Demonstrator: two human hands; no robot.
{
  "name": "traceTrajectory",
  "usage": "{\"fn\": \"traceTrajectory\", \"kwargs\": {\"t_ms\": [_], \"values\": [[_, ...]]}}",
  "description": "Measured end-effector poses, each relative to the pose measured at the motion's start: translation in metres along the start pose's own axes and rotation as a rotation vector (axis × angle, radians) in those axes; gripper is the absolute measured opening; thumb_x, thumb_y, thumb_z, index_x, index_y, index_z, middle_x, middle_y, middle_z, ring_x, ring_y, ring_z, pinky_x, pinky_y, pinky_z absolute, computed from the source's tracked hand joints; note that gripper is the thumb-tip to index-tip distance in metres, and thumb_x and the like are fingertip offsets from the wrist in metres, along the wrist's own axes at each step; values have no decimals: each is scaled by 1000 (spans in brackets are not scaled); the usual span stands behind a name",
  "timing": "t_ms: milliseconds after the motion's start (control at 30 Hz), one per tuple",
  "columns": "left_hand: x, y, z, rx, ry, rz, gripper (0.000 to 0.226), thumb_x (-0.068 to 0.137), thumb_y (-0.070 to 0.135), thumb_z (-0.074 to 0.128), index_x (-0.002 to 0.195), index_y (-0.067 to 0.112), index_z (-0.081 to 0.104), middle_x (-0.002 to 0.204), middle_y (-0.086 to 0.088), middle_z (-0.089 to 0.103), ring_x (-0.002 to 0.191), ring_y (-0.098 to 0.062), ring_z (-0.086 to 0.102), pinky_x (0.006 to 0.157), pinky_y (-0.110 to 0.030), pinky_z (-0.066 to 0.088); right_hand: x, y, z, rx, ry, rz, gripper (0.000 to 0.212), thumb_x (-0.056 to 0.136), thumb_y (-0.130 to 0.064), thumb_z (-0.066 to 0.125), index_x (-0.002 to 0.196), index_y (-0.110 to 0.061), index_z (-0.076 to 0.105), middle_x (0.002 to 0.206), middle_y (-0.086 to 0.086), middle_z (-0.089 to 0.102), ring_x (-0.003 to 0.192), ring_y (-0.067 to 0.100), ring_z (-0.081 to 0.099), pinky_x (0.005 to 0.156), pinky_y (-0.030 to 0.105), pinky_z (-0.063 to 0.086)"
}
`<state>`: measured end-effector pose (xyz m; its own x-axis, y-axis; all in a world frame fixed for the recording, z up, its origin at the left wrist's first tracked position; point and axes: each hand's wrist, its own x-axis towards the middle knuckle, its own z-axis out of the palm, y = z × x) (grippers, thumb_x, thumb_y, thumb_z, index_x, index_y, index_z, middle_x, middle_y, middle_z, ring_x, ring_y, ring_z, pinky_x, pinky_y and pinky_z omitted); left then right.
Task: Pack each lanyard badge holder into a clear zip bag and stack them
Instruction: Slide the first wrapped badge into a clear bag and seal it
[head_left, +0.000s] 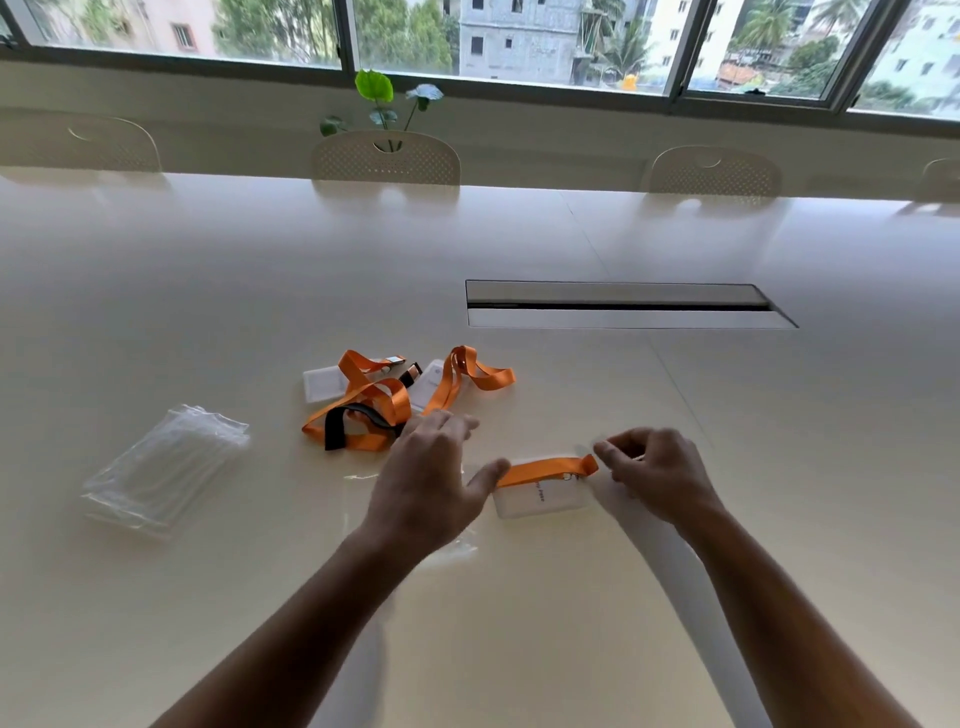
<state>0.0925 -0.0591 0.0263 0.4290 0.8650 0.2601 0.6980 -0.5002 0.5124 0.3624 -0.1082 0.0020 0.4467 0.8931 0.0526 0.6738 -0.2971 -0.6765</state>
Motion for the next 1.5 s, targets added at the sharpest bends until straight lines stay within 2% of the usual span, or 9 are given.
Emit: {"fn": "traceTrajectory", "kwargs": {"t_ms": [100, 233, 467, 600, 700, 867, 1067, 1333, 1500], "values": [[10, 20, 15, 260, -59, -122, 59, 89, 67, 57, 118, 17, 68, 109, -3, 69, 111, -24, 56, 92, -39, 49, -3, -1, 4, -58, -29, -1, 20, 86, -42, 79, 83, -23, 83, 62, -20, 66, 66, 1, 65, 56, 18, 43], [20, 28, 28, 426, -199, -171, 52, 87, 69, 58, 96, 19, 70, 99, -6, 69, 107, -28, 56, 94, -44, 44, -3, -7, 6, -70, -57, -16, 16, 80, -43, 84, 77, -27, 83, 49, -22, 61, 54, -5, 62, 46, 10, 38], [34, 17, 37, 172, -275, -282, 50, 84, 60, 70, 118, 23, 64, 114, -2, 68, 113, -24, 57, 100, -44, 47, -1, -15, 12, -131, -25, -5, 26, 81, -37, 81, 60, -28, 69, 56, -18, 61, 59, -3, 59, 51, 19, 35], [40, 12, 34, 8, -314, -342, 41, 84, 54, 75, 107, 22, 64, 97, 0, 68, 95, -19, 64, 89, -43, 57, -1, -19, 14, -61, 49, -83, 24, 85, -32, 79, 66, -25, 66, 59, -15, 61, 56, -2, 56, 48, 11, 33], [43, 15, 33, -125, -319, -312, 26, 86, 46, 76, 95, 23, 67, 85, 2, 67, 82, -14, 66, 80, -39, 61, -3, -24, 16, 71, 96, -148, 22, 87, -27, 79, 70, -26, 64, 62, -12, 64, 56, 2, 60, 50, 9, 41], [47, 16, 34, -282, -183, -225, 30, 91, 34, 73, 112, 13, 71, 90, 4, 69, 83, -10, 67, 77, -30, 62, -4, -28, 12, 254, 133, -157, 11, 89, -25, 78, 81, -21, 73, 71, -9, 72, 65, 10, 69, 60, 27, 58], [51, 12, 31, -351, -128, -219, 31, 92, 31, 73, 117, 13, 69, 89, 11, 64, 78, -4, 65, 55, -3, 47, 6, -20, -2, 557, -30, -136, 8, 93, -15, 73, 92, -20, 79, 83, -2, 81, 80, 17, 78, 75, 30, 64], [49, 9, 23, -412, -253, -178, 27, 92, 26, 72, 117, 16, 68, 97, 11, 66, 87, -5, 67, 67, -11, 56, 18, -10, -22, 787, -327, -47, 37, 71, -25, 88, 104, -12, 78, 93, 16, 80, 84, 25, 78, 69, 27, 62], [43, 5, 19, -409, -283, -131, 23, 92, 23, 72, 114, 15, 69, 101, 7, 69, 92, -7, 69, 75, -15, 59, 18, -11, -27, 766, -490, -40, 31, 72, -23, 86, 98, -7, 82, 96, 17, 79, 84, 20, 76, 71, 24, 61]]}}
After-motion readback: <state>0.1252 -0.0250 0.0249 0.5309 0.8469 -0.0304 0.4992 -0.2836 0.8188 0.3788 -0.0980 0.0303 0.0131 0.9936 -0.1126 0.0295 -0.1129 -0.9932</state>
